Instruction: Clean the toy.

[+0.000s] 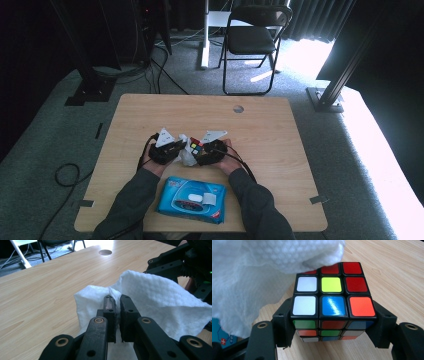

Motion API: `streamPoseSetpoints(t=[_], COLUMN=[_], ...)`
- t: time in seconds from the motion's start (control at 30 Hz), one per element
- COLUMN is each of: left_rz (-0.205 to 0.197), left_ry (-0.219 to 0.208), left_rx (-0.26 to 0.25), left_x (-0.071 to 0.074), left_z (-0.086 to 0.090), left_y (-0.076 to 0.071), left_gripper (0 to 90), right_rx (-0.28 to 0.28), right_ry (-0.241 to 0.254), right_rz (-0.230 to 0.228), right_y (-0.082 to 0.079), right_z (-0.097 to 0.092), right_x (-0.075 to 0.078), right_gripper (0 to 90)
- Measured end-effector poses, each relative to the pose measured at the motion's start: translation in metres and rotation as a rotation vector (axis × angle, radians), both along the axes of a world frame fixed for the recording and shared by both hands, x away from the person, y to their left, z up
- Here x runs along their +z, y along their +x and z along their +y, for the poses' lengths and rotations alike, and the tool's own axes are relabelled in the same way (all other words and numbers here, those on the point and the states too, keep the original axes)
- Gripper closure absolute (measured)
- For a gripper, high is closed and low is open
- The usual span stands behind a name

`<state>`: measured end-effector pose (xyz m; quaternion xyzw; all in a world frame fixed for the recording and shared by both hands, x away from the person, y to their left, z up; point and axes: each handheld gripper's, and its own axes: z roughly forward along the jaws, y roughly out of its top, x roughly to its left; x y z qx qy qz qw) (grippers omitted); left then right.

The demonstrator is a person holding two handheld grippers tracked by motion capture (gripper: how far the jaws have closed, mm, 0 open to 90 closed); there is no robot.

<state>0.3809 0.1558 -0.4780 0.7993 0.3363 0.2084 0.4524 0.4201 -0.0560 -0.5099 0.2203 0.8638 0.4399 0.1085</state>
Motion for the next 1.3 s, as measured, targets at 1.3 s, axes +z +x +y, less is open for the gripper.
streamPoseSetpoints(t=[1.3], left_rz=[-0.019], left_ry=[0.032], left_rx=[-0.091], left_x=[0.006], left_z=[-0.019], left_y=[-0.005], left_gripper=[84.8], right_rx=[0.004], right_ry=[0.009], right_rz=[-0.016], right_y=[-0.002], right_z=[0.002], right_x=[0.003], right_gripper=[33.9])
